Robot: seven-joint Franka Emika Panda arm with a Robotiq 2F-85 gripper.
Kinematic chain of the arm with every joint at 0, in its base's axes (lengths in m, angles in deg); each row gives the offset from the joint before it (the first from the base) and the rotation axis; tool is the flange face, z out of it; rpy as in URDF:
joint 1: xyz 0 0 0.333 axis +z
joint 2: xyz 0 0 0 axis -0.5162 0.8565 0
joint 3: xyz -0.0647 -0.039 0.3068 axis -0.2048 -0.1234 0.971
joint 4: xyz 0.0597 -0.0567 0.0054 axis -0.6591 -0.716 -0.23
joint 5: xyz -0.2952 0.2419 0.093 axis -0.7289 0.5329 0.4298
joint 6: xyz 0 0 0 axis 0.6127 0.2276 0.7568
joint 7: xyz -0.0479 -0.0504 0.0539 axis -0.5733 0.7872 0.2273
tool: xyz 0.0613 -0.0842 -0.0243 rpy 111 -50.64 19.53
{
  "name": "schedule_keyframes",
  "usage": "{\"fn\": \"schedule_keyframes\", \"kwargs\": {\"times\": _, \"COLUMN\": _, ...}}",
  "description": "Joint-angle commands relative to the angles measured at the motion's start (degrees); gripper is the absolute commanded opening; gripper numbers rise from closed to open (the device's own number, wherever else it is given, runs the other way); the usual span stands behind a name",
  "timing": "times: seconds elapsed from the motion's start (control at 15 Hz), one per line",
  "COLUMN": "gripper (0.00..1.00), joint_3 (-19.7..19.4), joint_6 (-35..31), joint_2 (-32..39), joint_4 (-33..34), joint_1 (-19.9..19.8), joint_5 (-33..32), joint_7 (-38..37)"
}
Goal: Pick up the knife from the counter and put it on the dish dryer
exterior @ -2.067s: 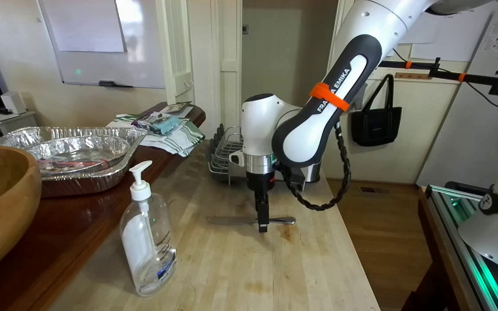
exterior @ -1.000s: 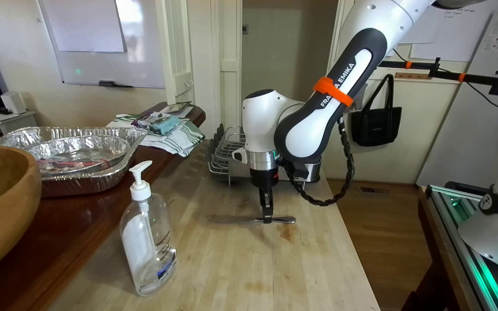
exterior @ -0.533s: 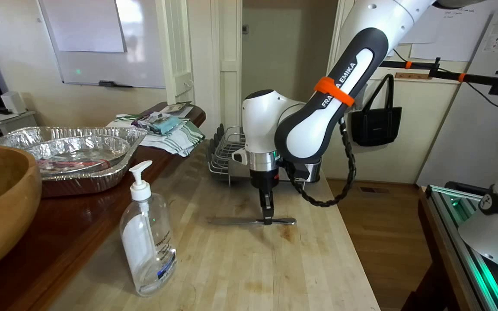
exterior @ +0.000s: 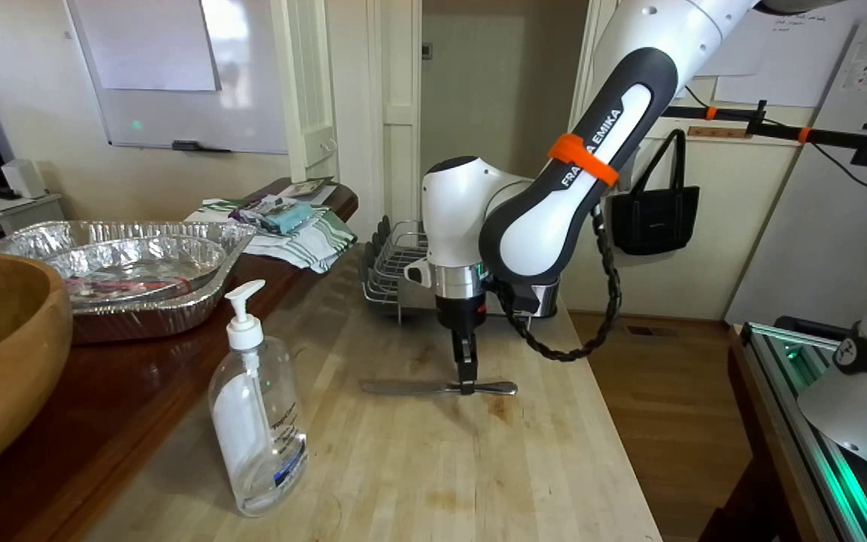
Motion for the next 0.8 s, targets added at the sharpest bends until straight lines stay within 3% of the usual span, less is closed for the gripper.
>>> {"fn": "schedule_keyframes", "kwargs": {"times": 0.0, "gripper": 0.61, "joint_3": -0.5, "joint_6": -2.4, "joint_2": -1.7, "joint_4": -1.3, "joint_1": 0.6, "joint_5": -1.0, "joint_7": -1.9}}
{"fn": "schedule_keyframes", "kwargs": {"times": 0.33, "gripper": 0.98, "joint_3": -0.1, "joint_6": -7.8, "joint_2": -0.6, "joint_4": 0.3, "joint_1": 0.5, "joint_5": -1.0, "joint_7": -1.3}}
{"fn": "schedule_keyframes", "kwargs": {"times": 0.73, "gripper": 1.00, "joint_3": 0.8, "joint_6": -14.7, "joint_2": 2.1, "joint_4": 1.8, "joint_1": 0.1, "joint_5": -0.5, "joint_7": -0.4}}
